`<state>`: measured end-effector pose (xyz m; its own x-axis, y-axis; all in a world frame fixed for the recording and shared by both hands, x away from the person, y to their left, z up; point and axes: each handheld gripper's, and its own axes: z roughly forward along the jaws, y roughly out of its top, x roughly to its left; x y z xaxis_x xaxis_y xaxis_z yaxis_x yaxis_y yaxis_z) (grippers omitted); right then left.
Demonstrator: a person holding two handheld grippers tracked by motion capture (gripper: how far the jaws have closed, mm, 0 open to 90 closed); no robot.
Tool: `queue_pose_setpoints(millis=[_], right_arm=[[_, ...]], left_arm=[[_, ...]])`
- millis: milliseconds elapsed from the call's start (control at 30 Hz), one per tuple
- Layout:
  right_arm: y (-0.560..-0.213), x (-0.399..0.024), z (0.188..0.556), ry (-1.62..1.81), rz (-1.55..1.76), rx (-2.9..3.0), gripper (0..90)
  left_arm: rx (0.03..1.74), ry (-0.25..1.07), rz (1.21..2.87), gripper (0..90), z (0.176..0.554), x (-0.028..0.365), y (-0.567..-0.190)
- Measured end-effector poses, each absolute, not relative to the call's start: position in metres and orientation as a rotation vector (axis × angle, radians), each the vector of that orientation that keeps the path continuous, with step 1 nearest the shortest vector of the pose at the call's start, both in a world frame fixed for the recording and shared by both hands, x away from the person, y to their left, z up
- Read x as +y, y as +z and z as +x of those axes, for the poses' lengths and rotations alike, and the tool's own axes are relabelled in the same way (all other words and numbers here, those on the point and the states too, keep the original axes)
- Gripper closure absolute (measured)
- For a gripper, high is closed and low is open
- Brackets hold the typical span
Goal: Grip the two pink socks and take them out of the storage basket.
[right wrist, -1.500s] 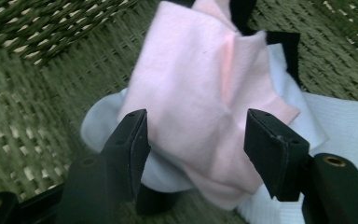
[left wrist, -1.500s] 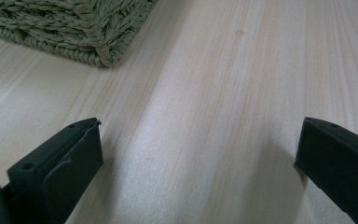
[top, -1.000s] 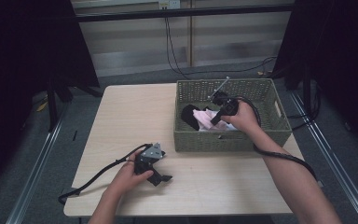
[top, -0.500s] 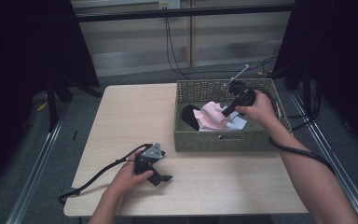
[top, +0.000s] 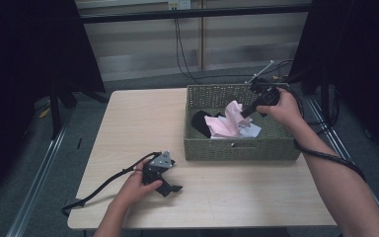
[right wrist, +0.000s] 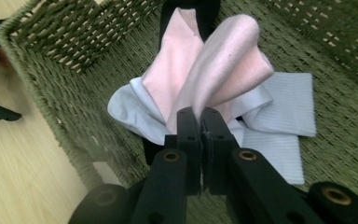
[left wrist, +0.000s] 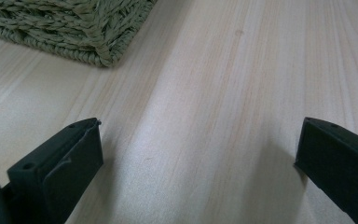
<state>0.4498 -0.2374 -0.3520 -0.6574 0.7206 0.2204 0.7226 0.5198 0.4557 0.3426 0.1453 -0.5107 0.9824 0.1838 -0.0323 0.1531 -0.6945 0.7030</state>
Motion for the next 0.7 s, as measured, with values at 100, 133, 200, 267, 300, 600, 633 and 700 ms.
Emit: queue_pose_setpoints(millis=[100,133,200,267,300,600,633,700], right_arm=[[-0.345,-0.239,0.449,-0.826,-1.299,-2.724,87.4],[-0.343,-0.24,0.448,-0.832,-1.293,-2.732,87.4],[-0.336,-0.241,0.447,-0.835,-1.285,-2.739,87.4],[-0.329,-0.243,0.445,-0.841,-1.276,-2.743,87.4],[-0.327,-0.243,0.444,-0.841,-1.275,-2.74,87.4],[-0.305,-0.246,0.428,-0.835,-1.209,-2.78,87.3],[-0.303,-0.246,0.426,-0.838,-1.197,-2.781,87.3],[-0.298,-0.246,0.422,-0.846,-1.184,-2.784,87.3]], left_arm=[[0.24,0.051,2.348,0.0,0.342,0.145,-0.511],[0.234,0.052,2.35,0.0,0.343,0.145,-0.511],[0.234,0.052,2.35,0.0,0.343,0.145,-0.511],[0.234,0.052,2.35,0.0,0.343,0.145,-0.511],[0.234,0.051,2.349,0.0,0.343,0.145,-0.511],[0.237,0.051,2.348,0.0,0.342,0.145,-0.511],[0.236,0.051,2.348,0.0,0.342,0.145,-0.511],[0.236,0.051,2.348,0.0,0.342,0.145,-0.511]])
